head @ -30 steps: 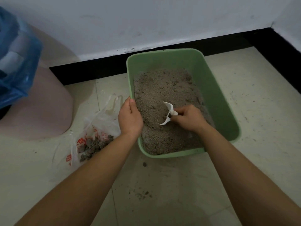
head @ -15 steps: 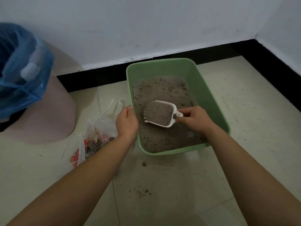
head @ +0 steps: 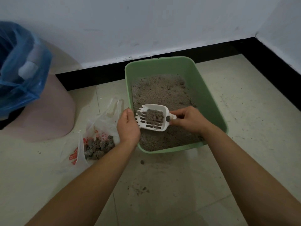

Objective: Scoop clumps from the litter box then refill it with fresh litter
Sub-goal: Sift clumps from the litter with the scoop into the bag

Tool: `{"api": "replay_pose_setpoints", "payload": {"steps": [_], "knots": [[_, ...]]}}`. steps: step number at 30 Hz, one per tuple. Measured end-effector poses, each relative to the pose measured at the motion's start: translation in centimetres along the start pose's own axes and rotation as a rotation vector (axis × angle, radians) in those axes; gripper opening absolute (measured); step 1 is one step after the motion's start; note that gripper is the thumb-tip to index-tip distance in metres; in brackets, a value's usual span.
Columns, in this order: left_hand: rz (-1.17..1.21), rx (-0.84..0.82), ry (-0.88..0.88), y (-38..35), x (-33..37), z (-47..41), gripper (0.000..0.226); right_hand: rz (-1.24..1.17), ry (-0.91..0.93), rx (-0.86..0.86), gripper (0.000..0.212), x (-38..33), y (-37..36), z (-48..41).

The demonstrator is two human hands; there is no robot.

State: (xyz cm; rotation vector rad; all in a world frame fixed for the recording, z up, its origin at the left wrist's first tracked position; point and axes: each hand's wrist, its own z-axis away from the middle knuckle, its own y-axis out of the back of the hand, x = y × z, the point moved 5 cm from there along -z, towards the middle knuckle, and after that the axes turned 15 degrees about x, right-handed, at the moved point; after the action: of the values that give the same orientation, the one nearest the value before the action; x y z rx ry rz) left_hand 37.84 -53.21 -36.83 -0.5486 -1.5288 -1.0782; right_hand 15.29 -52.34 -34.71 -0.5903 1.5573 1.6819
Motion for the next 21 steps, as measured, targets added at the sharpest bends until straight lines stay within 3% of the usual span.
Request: {"api": "replay_pose_setpoints", "payload": {"steps": [3,6,16,21], "knots": [[0.016,0.004,0.015,-0.1,-0.2,-0.1,0.038,-0.051,-0.020,0.060,0.033,0.1,0.4,-0.3],[0.018,0.006,0.014,-0.1,-0.2,-0.1,0.038,0.011,0.010,-0.001,0.031,0.1,-0.1,-0.2],[-0.011,-0.027,-0.023,-0.2,-0.1,-0.4,0.035,-0.033,-0.021,0.035,0.032,0.0,-0.1,0.1],[-0.001,-0.200,0.149,0.1,-0.3,-1.9,0.034,-0.073,-0.045,0.073,0.032,-1.1,0.2,0.6]]}}
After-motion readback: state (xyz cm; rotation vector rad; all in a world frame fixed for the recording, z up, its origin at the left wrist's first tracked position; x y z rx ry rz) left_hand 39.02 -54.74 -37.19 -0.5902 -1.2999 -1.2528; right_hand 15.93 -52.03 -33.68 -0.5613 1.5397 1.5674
